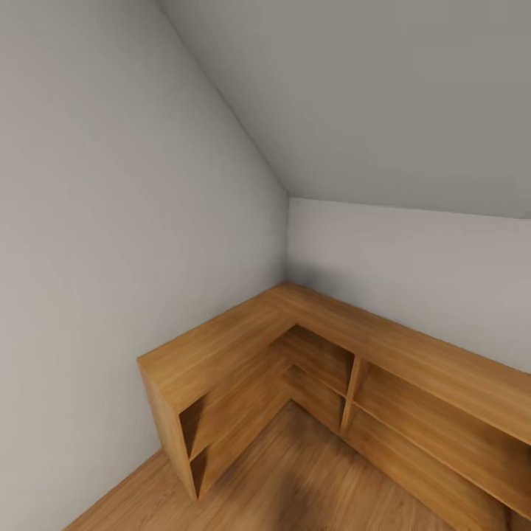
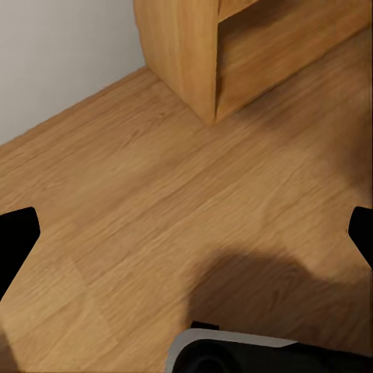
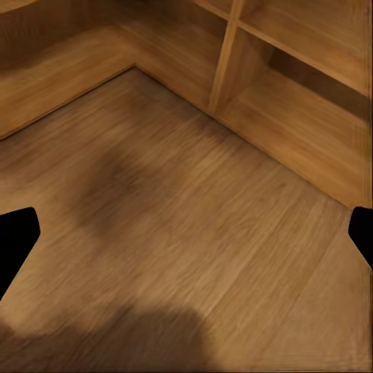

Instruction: In the bedroom, organize the workspace by keeping the computer under the desk, ensuring the monitor is on the desk, placing the keyboard on the desk next to the monitor, placing the mouse on the desk next to the keyboard, moving the folder from the swivel chair onto the desk next to the mouse, stacking the notebook on top of the folder with the pen on top of the notebook, and positioning the swivel chair next to the desk.

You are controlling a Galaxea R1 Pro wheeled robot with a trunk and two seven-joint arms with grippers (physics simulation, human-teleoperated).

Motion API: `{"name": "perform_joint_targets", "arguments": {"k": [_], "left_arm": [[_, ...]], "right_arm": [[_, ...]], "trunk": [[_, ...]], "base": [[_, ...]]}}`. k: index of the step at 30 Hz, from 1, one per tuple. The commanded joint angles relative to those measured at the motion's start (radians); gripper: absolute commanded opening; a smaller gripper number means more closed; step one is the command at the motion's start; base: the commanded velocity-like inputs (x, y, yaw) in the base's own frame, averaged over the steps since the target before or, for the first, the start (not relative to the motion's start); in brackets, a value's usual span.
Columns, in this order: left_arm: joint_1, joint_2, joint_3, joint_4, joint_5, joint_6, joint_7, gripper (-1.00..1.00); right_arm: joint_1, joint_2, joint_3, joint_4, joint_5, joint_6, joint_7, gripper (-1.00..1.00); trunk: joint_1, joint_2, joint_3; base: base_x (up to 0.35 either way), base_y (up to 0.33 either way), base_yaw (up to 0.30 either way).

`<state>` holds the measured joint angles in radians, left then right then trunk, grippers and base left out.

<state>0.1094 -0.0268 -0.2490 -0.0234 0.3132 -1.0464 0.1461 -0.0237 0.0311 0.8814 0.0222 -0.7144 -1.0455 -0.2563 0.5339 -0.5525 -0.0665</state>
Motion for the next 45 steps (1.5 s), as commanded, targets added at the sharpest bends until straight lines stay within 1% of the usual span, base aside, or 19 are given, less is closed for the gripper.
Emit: {"name": "perform_joint_targets", "arguments": {"k": [1, 18, 31, 45], "left_arm": [[0.001, 0.000, -0.009, -0.002, 0.001, -0.001, 0.010, 1.00], [0.001, 0.001, -0.012, -0.004, 0.000, -0.001, 0.010, 1.00], [0.001, 0.001, -0.012, -0.004, 0.000, -0.001, 0.016, 1.00], [0.001, 0.001, -0.013, -0.004, 0.001, -0.001, 0.015, 1.00]], "right_arm": [[-0.001, 0.001, 0.008, 0.002, 0.001, -0.002, -0.009, 1.00], [-0.001, 0.001, 0.008, 0.002, 0.001, -0.002, -0.009, 1.00], [-0.001, 0.001, 0.007, 0.002, 0.001, -0.002, -0.009, 1.00], [0.000, 0.001, 0.008, 0.002, 0.001, -0.002, -0.009, 1.00]], "trunk": [[0.000, -0.002, -0.001], [0.000, -0.002, 0.006], [0.000, -0.002, 0.011], [0.000, -0.002, 0.017]], "base": [[0.000, 0.000, -0.281], [0.000, 0.002, -0.281], [0.136, 0.204, -0.281], [0.025, 0.027, -0.281]]}}
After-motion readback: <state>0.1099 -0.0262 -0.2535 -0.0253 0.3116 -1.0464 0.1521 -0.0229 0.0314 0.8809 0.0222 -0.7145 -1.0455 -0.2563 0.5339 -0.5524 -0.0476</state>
